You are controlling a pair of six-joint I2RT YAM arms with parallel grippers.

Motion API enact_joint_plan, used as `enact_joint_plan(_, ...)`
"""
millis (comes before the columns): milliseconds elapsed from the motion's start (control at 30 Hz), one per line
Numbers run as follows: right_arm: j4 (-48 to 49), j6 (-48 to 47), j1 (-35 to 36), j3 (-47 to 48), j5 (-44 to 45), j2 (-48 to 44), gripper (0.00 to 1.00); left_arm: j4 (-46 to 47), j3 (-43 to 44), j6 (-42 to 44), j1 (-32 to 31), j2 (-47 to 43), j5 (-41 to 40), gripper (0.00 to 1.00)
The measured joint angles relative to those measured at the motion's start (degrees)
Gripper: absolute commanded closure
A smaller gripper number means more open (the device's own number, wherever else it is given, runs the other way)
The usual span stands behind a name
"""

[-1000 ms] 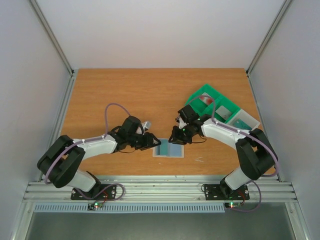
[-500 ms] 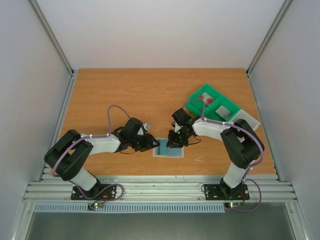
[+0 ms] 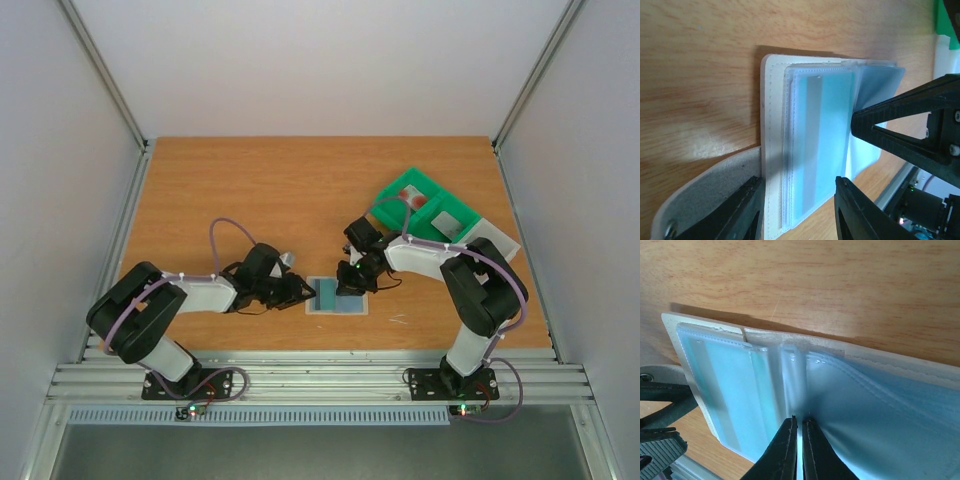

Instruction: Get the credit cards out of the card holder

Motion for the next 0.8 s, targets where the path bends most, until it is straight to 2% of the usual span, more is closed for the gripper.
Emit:
enact_joint_plan(333, -0.2, -1.1, 1.1, -0.4, 0.4, -2.2, 0.89, 6.6, -3.0, -4.0, 0.3, 0.5, 1.7, 0.62)
enact_joint_plan(600, -1.0, -1.1, 1.5, 1.0, 0.3, -1.9, 0.88, 5.9, -3.0, -3.6, 0.2, 0.1, 1.0, 0.62)
enact_joint_plan(800, -0.7, -1.0, 1.5, 1.3, 0.4, 0.1, 0.92, 4.2, -3.0, -2.9, 0.2, -1.2, 0.1, 0.62)
